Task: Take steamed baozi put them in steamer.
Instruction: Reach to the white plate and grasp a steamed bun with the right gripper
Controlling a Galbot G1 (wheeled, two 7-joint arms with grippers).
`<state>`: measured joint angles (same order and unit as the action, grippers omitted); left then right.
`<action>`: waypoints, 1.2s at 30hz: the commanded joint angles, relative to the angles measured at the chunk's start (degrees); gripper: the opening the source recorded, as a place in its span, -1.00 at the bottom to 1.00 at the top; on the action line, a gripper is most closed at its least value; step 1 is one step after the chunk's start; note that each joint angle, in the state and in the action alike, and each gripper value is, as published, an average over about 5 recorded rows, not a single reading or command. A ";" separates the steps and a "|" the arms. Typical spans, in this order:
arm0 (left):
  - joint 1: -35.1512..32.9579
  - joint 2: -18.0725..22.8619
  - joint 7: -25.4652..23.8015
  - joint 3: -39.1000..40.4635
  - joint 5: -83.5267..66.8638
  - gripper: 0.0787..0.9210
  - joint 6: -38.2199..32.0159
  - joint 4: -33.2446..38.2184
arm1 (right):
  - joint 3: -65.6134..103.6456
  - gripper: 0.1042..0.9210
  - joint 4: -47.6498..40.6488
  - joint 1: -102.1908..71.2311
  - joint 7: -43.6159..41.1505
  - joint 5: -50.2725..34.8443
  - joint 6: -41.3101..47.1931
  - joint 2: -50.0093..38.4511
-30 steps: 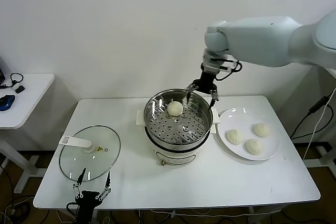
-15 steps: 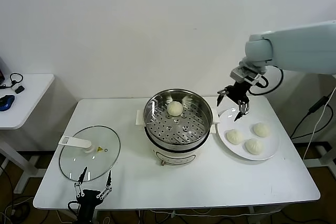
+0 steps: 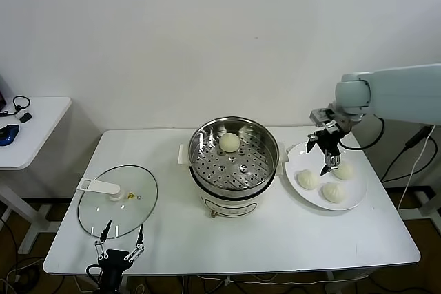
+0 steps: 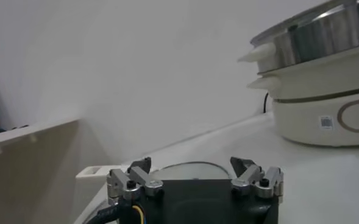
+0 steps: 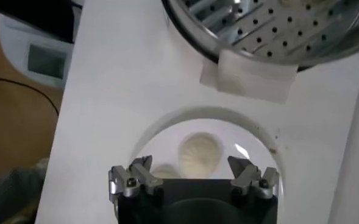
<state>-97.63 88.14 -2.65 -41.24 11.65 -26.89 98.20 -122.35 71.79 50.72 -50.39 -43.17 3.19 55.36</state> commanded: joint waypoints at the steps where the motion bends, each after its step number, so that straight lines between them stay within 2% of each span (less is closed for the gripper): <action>1: -0.12 0.14 -0.05 -0.27 0.07 0.77 0.02 -0.27 | 6.26 0.76 -5.41 -9.55 0.51 4.30 3.84 -1.52; 18: -0.06 0.31 -0.03 -0.58 0.74 0.77 -0.19 -1.49 | 13.42 0.76 -12.72 -20.21 2.03 8.98 3.78 -0.74; 36: 0.40 0.22 0.07 -0.93 1.17 0.77 -0.30 -2.10 | 16.34 0.76 -16.64 -23.48 2.18 11.46 2.66 0.07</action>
<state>-97.27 88.42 -2.63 -42.19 12.68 -27.16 96.19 -107.01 56.44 28.73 -48.29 -32.60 5.82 55.46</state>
